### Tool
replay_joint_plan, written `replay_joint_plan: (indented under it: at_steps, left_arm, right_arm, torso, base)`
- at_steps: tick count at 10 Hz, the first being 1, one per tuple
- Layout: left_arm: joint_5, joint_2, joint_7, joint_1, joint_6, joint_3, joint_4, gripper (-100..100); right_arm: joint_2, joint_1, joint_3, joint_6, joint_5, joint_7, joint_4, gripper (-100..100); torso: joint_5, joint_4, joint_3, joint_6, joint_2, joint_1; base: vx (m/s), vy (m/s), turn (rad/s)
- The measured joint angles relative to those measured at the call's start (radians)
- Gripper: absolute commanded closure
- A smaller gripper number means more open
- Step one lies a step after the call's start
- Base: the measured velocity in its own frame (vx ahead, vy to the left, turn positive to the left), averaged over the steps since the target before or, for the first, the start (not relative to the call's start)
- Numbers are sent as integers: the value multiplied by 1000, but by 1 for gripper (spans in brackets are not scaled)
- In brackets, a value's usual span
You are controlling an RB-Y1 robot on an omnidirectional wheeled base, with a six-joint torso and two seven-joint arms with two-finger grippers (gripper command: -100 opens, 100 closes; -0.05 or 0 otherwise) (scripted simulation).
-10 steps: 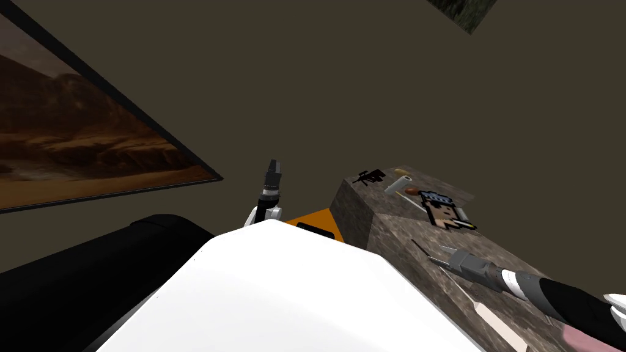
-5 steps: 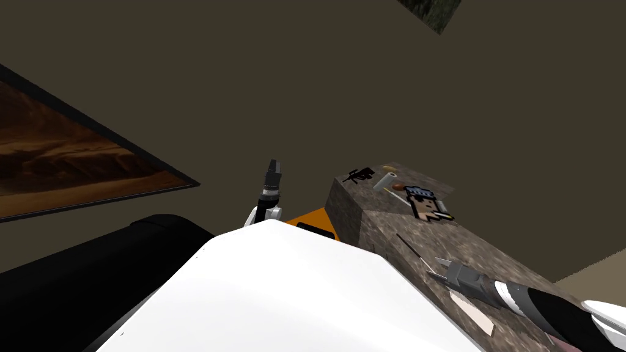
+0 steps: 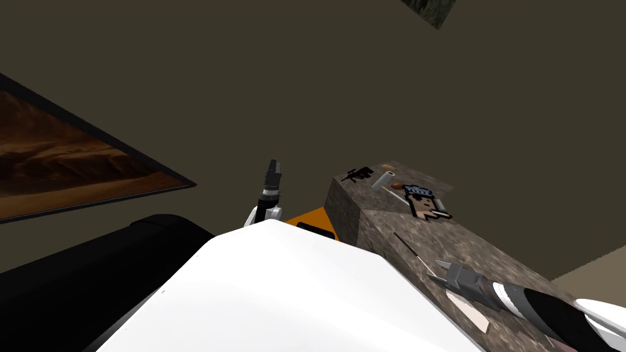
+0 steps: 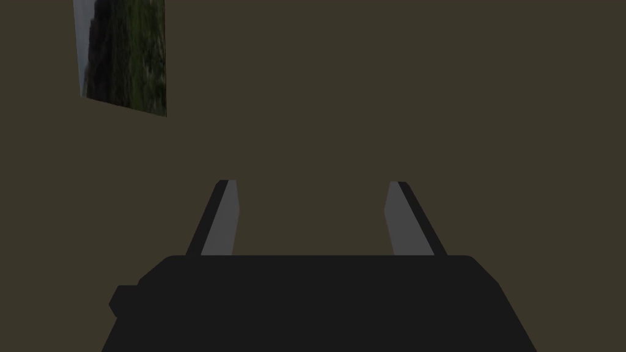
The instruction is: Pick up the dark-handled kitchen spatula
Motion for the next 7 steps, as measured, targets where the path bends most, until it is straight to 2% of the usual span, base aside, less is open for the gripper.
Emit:
replay_joint_plan:
  at_steps: [1,3,4,6,7]
  left_arm:
    - [0,0,0,0,0,0,0,0]
    - [0,0,0,0,0,0,0,0]
    - [0,0,0,0,0,0,0,0]
    - [0,0,0,0,0,0,0,0]
    - [0,0,0,0,0,0,0,0]
  right_arm:
    - [-7,5,3,28,6,-28,-25,-100]
    - [-19,10,14,65,24,-78,-60,-100]
    - [-24,11,18,92,33,-108,-82,-100]
    - [-40,24,27,133,46,-162,-123,-100]
    - [-46,30,30,161,51,-188,-148,-100]
  torso:
    - [-1,1,2,2,2,-3]
    - [-1,0,1,1,1,-3]
    - [-1,1,1,2,1,-3]
    - [-1,0,1,1,1,-2]
    - [-1,1,2,2,2,-3]
  base:
    - [-54,-60,-30]
    - [-75,-92,247]
    - [-49,-41,-4]
    - [-94,-87,227]
    - [-63,-35,5]
